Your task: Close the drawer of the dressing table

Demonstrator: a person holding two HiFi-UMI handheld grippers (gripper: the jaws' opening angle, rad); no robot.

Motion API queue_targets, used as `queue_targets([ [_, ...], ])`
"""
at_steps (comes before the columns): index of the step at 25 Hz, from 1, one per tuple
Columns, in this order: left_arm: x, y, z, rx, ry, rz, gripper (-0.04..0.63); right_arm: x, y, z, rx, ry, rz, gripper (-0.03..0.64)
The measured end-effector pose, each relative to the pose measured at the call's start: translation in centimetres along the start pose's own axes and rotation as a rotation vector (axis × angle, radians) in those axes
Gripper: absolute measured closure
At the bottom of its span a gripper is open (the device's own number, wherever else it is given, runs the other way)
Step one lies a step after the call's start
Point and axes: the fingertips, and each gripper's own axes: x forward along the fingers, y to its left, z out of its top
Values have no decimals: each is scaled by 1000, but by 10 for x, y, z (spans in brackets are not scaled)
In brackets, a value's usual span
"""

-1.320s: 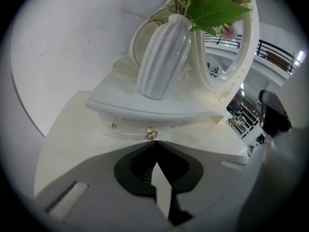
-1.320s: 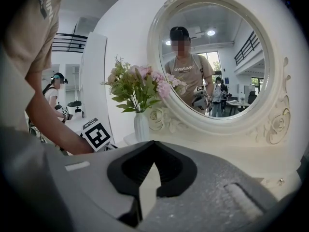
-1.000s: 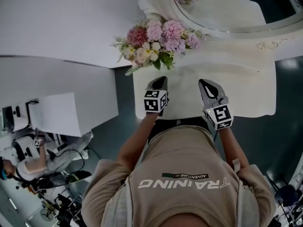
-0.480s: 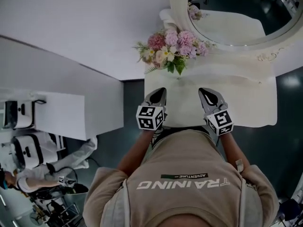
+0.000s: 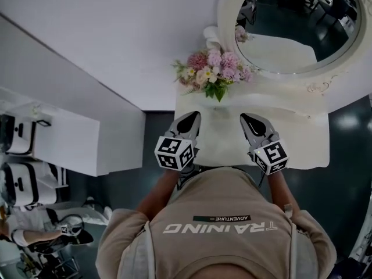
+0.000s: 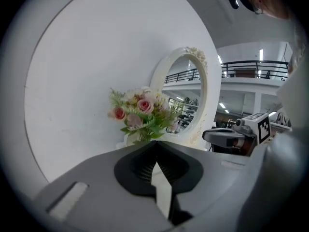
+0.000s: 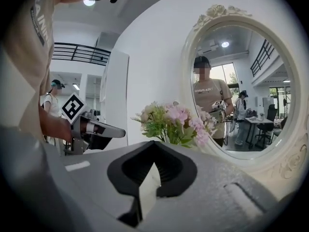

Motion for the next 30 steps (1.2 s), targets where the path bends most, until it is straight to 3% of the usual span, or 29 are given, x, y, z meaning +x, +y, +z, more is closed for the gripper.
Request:
queue_targets([
  [7,-7,-10,55,7,-134,-34,577,-6,-3,46,-80,-62,-17,615],
  [12,-11,-11,82,60,-182,-28,577,-11,-4,66,-102,-89,-35,615],
  [22,-13,-21,115,210,-221,18,577,-23,-17,101,-88,-208,-82,615],
  [30,-9,-23,123,233,-233,28,577,-29,-26,106,-106,-230,-111,615],
])
